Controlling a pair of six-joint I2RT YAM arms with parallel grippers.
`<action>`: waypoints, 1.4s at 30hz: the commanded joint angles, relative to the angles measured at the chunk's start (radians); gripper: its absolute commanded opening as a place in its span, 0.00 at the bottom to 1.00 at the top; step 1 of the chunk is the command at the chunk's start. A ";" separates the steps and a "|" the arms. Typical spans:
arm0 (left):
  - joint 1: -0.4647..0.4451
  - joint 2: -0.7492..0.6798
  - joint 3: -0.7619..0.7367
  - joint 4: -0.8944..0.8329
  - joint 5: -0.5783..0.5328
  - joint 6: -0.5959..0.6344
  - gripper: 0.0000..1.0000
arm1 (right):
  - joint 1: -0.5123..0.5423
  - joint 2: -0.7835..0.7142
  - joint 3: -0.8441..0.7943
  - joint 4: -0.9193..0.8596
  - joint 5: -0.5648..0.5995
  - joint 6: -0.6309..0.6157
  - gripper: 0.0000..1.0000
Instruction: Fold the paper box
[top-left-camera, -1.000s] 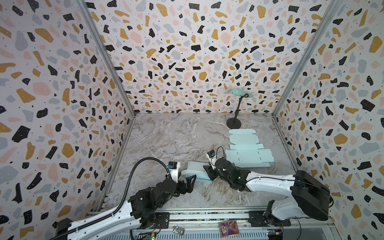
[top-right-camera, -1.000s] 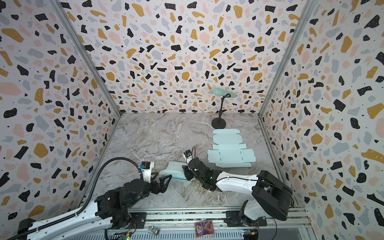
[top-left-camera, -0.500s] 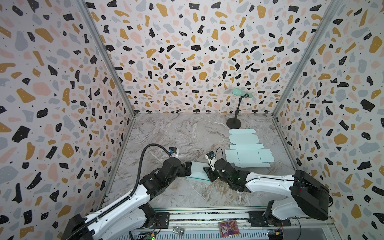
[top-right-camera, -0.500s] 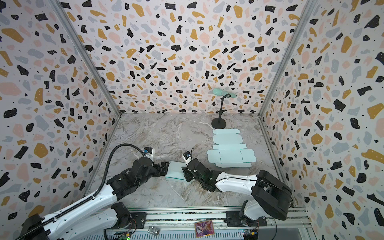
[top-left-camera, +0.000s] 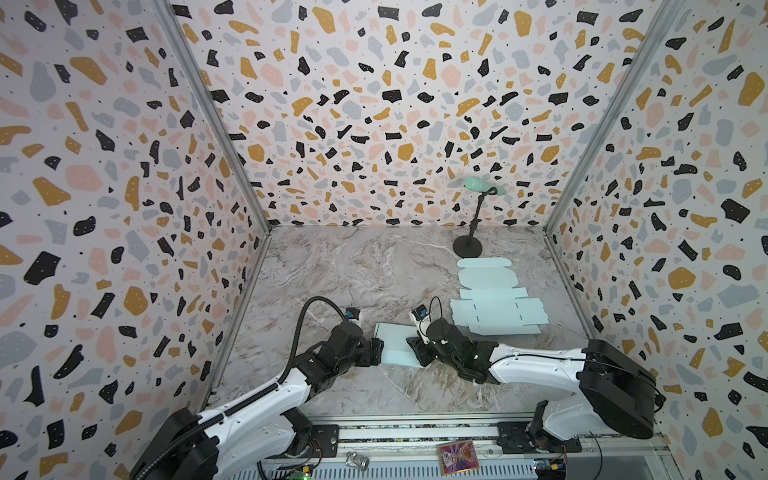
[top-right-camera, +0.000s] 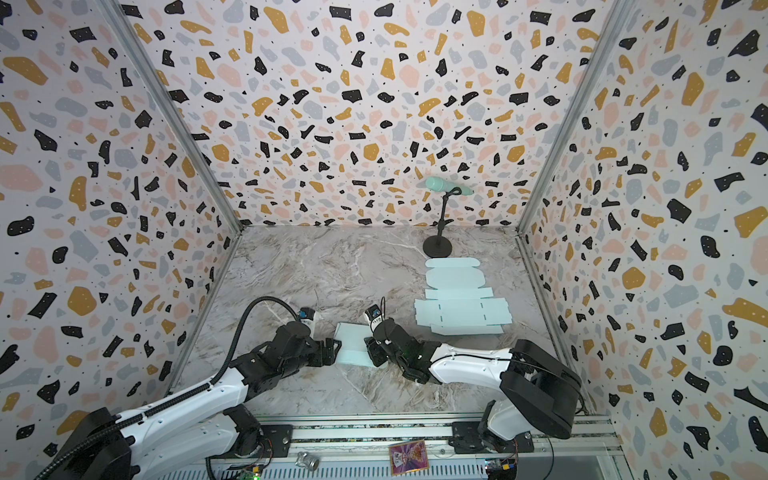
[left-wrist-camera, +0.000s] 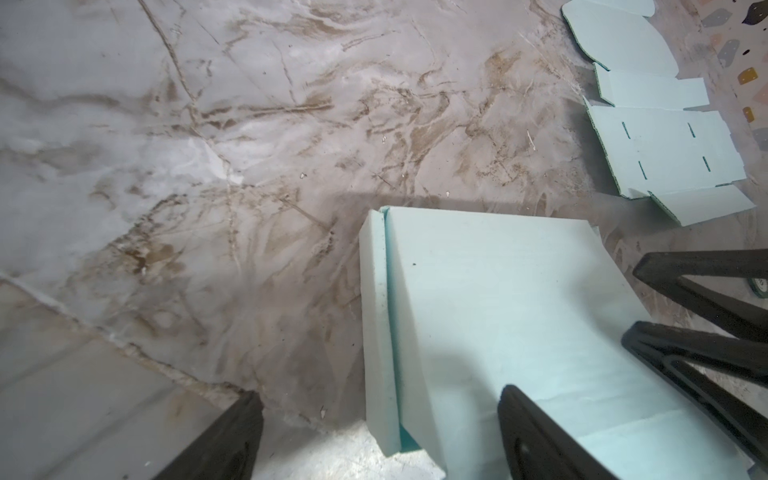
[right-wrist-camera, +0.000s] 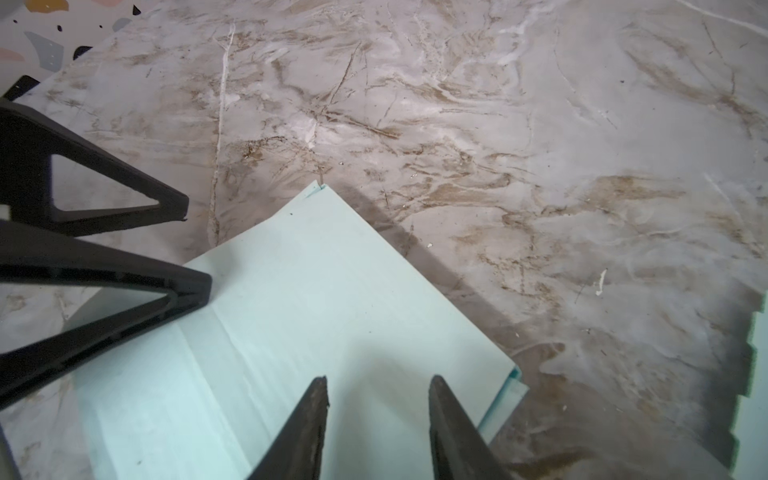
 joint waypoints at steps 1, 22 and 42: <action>0.005 0.015 -0.030 0.034 0.026 -0.001 0.86 | 0.006 -0.002 0.026 -0.031 -0.008 0.020 0.42; 0.004 0.058 -0.034 0.069 0.047 0.010 0.72 | -0.112 -0.192 -0.067 -0.122 -0.201 0.274 0.72; 0.005 0.097 -0.045 0.113 0.073 0.027 0.52 | -0.114 -0.044 -0.081 -0.042 -0.268 0.302 0.68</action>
